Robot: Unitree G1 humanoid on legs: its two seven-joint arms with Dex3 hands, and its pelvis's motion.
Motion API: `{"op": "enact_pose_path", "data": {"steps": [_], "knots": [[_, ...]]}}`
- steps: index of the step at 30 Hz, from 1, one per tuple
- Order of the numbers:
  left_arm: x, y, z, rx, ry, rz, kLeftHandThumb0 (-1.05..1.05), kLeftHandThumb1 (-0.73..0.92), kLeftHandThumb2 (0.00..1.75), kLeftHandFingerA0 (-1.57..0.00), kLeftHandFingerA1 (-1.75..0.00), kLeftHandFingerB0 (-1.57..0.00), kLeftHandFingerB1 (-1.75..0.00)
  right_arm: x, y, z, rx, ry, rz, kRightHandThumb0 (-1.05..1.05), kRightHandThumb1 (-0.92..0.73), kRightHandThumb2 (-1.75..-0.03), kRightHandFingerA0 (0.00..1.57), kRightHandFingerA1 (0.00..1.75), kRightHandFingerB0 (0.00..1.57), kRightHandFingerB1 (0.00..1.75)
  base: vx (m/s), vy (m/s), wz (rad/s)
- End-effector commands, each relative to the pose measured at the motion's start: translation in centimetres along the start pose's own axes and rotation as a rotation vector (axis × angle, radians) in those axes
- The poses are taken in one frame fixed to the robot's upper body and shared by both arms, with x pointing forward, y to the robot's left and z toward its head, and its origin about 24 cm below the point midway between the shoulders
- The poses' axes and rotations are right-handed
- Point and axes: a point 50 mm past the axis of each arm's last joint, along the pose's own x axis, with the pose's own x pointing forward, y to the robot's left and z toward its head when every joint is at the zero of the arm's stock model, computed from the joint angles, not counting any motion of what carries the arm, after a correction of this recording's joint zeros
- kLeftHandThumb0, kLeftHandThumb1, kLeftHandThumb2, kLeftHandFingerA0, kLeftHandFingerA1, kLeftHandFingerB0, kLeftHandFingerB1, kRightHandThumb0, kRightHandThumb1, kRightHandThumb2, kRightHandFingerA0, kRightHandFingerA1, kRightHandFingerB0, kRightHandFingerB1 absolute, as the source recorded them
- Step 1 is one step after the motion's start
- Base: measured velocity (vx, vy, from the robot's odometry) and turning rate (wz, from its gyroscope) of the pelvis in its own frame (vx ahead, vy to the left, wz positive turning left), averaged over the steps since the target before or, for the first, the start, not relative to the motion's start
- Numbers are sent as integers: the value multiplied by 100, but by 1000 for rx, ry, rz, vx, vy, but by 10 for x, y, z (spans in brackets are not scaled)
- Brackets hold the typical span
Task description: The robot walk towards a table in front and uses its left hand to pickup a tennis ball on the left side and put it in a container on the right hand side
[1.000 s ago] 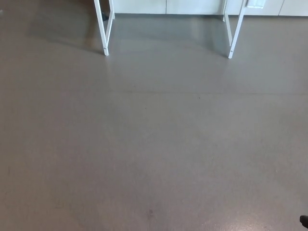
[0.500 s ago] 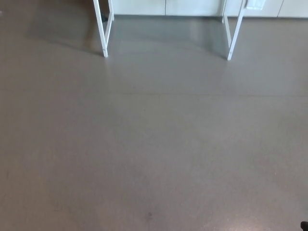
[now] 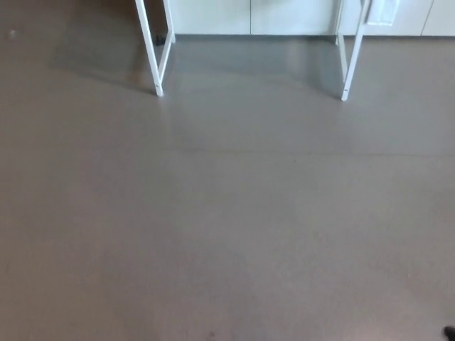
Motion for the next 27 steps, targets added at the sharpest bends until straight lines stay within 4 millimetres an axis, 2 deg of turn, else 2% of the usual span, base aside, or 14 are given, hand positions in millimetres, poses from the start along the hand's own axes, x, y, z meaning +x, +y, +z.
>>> {"op": "enact_pose_path", "data": {"steps": [1,3,4,6,9,10,12,15,16,23,24,25,26,27], "knots": [[-2,6,6,37,-30,-1,-12,57,57,-38,-38,-30,-33,1,1,0,-27,-13,5,-26,-47,-61,58,50,41,43,179,-82,0],[-2,6,6,36,-29,-2,-12,57,57,-38,-38,-30,-32,1,1,-1,-30,-14,6,-19,-52,-55,63,46,44,39,186,-37,1],[-1,6,7,36,-33,-5,-7,39,85,-26,-54,-18,-49,2,2,1,-27,-17,8,-18,-53,-55,66,47,46,40,229,26,-4],[-2,5,9,32,-38,-6,-11,56,56,-38,-38,-30,-32,4,3,2,-30,-22,12,-19,-53,-55,67,48,46,40,218,76,-6],[-1,5,11,44,-36,-3,-10,58,57,-38,-38,-31,-32,5,4,3,-45,-26,10,-21,-53,-55,69,48,47,40,238,176,-15],[-2,5,11,43,-39,-9,-7,40,86,-27,-55,-18,-49,4,4,3,-52,-27,14,-22,-54,-56,68,48,46,39,307,240,-21],[-2,4,12,46,-43,-7,-12,57,57,-39,-38,-31,-33,5,3,3,-42,-28,18,-21,-54,-56,68,49,46,40,331,386,6],[-2,4,13,50,-41,-6,-11,58,57,-38,-38,-30,-32,6,3,3,-46,-29,17,-22,-54,-56,68,48,47,40,290,293,-38],[0,4,14,53,-39,-4,-6,40,86,-26,-54,-18,-49,6,3,3,-45,-28,13,-22,-54,-56,68,48,48,40,285,147,18],[1,5,15,37,-40,-44,-8,46,91,-19,-53,-13,-48,7,3,4,-62,-32,10,-24,-54,-56,68,48,47,40,286,24,7],[1,5,16,41,-42,-52,-14,65,61,-28,-38,-21,-31,7,4,5,-63,-34,10,-23,-54,-56,68,48,47,40,263,-97,7],[1,6,16,45,-42,-59,-14,65,61,-28,-38,-21,-31,7,4,5,-61,-35,11,-23,-54,-56,68,48,47,40,255,-144,15],[1,6,17,50,-45,-61,-9,46,91,-18,-52,-12,-48,8,4,5,-62,-35,9,-22,-55,-56,69,48,48,40,347,-155,4],[1,6,18,56,-48,-62,-9,46,91,-18,-52,-12,-48,8,4,5,-64,-33,6,-22,-55,-56,69,48,48,40,346,-181,26]]}}
